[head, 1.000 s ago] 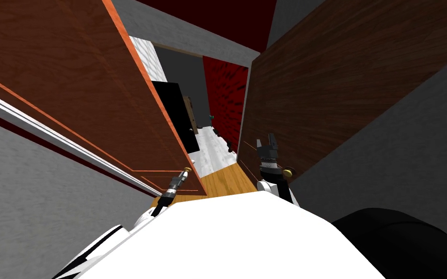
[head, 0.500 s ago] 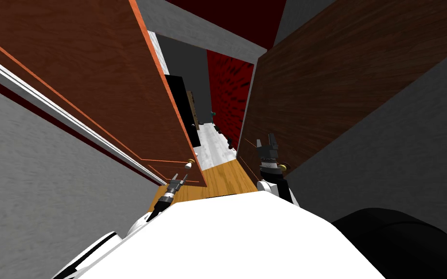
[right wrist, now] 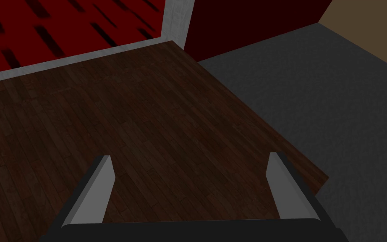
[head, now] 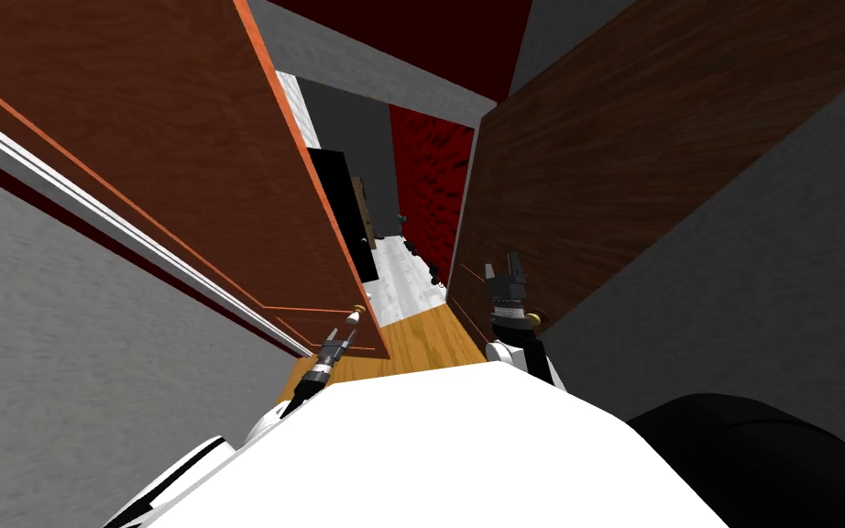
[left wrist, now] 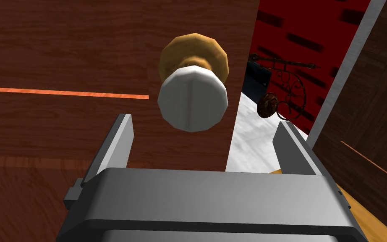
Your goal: Pull the door open
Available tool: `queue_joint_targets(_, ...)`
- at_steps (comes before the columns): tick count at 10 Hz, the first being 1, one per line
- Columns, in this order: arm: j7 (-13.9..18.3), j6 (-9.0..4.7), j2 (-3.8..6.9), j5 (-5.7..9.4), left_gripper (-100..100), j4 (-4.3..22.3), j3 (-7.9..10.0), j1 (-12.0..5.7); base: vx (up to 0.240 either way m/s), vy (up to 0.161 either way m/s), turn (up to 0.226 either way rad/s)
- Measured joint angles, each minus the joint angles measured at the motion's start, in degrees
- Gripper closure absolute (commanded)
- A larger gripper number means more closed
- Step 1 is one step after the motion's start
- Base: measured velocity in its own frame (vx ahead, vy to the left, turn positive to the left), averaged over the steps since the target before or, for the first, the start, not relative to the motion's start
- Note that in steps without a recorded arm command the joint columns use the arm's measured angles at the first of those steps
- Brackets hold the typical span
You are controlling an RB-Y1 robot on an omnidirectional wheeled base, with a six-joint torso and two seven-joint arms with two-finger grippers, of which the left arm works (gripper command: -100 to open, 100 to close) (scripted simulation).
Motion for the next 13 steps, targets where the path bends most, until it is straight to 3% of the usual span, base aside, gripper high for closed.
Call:
queue_joint_targets(2, -1.0, 1.39, -0.58, 0.21, -100, -1.1, 0.58, -0.17, 0.144, 0.031, -0.031)
queue_joint_targets(3, -1.1, 1.44, -0.63, 0.21, 100, -1.0, 0.6, -0.26, -0.007, -0.006, 0.004)
queue_joint_targets(9, -1.0, 1.63, -0.58, 0.18, 100, -0.9, 0.51, -0.07, -0.041, 0.012, -0.031)
queue_joint_targets(10, -0.6, 0.98, -0.22, 0.15, 100, -0.4, 0.29, -0.14, -0.219, 0.14, -0.297)
queue_joint_targets(11, 0.1, -0.56, -0.22, -0.02, 100, 1.6, -0.14, -0.7, -0.14, 0.098, -0.102)
queue_joint_targets(13, 0.4, -0.71, 0.64, -0.13, 100, -0.2, -0.71, 0.85, -0.198, 0.098, -0.202)
